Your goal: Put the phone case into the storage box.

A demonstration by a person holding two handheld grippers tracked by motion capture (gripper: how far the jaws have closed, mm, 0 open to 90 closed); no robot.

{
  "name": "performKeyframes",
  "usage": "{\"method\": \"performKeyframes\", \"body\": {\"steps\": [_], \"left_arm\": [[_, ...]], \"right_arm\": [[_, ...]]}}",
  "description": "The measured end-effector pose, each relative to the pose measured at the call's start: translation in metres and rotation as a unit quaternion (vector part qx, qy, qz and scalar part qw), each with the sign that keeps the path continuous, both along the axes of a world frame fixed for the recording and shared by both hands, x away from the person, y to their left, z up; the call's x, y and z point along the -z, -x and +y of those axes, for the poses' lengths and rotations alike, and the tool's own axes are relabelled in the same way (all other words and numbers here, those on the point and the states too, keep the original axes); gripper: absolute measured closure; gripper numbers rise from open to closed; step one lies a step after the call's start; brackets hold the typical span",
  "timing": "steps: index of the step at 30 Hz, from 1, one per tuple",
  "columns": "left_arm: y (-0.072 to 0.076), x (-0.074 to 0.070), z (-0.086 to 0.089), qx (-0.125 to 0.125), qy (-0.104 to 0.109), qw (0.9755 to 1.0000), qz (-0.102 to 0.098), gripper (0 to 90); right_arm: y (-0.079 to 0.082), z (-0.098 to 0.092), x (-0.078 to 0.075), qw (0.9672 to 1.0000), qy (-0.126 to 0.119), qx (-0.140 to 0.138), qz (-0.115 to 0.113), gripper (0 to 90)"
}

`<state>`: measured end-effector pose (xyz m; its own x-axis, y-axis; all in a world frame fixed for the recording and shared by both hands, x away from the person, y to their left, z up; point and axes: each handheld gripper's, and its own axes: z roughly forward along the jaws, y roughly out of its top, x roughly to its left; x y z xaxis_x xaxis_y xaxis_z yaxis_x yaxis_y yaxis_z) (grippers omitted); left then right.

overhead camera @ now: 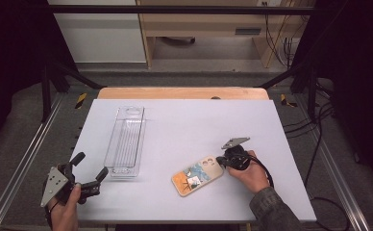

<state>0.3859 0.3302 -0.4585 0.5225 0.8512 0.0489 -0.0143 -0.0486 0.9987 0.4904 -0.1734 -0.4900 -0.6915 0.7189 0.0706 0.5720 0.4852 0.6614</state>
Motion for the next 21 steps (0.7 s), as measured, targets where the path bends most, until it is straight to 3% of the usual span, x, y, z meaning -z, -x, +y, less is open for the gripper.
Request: {"method": "performKeyframes", "body": {"steps": [13,18,21], "left_arm": [[0.001,0.000,0.000,-0.001,0.000,1.0000,0.000,1.9],[0.000,0.000,0.001,-0.001,0.000,1.0000,-0.001,1.9],[0.000,0.000,0.001,-0.001,0.001,1.0000,-0.001,1.9]], "right_arm": [[0.001,0.003,0.000,0.9999,-0.011,0.003,-0.007,90.0],[0.000,-0.004,-0.004,0.9991,-0.024,0.025,-0.023,90.0],[0.002,-0.010,-0.010,0.9963,-0.046,0.052,-0.050,90.0]]}}
